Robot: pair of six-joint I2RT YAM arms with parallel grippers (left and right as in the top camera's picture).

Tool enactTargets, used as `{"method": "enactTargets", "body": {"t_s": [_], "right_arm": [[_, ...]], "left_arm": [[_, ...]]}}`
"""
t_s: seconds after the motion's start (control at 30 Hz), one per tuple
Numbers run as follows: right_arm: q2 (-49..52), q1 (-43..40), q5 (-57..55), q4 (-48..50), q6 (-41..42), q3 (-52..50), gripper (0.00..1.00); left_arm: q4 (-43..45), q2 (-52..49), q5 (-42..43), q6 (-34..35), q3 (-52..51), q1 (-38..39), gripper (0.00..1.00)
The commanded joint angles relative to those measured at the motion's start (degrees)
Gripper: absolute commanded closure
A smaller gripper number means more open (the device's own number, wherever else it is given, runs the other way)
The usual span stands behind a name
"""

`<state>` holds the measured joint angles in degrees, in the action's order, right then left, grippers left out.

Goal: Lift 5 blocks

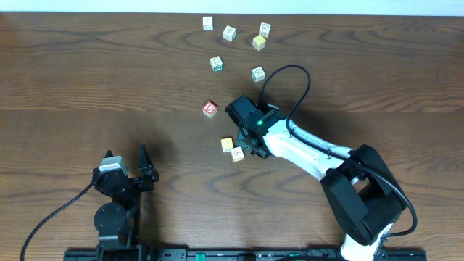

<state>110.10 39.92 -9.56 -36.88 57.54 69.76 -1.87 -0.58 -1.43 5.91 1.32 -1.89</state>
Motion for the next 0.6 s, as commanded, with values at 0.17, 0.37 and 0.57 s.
{"method": "enactTargets", "body": {"t_s": [0.17,0.37,0.57], "right_arm": [[0.2,0.3,-1.2,-4.6,-2.1,-0.2,0.79],[0.2,0.5,-1.1,-6.7,-2.1,-0.2,0.80],[0.2,2.6,-1.1,-6.8,-3.1,-0.2,0.79]], "left_arm": [[-2.3,0.3,-0.5,-0.5,-1.1,-0.3,0.20],[-2.3,0.3,-0.5,-0.5,-1.1,-0.3,0.20],[-2.3,0.3,-0.5,-0.5,-1.1,-0.3,0.20]]}}
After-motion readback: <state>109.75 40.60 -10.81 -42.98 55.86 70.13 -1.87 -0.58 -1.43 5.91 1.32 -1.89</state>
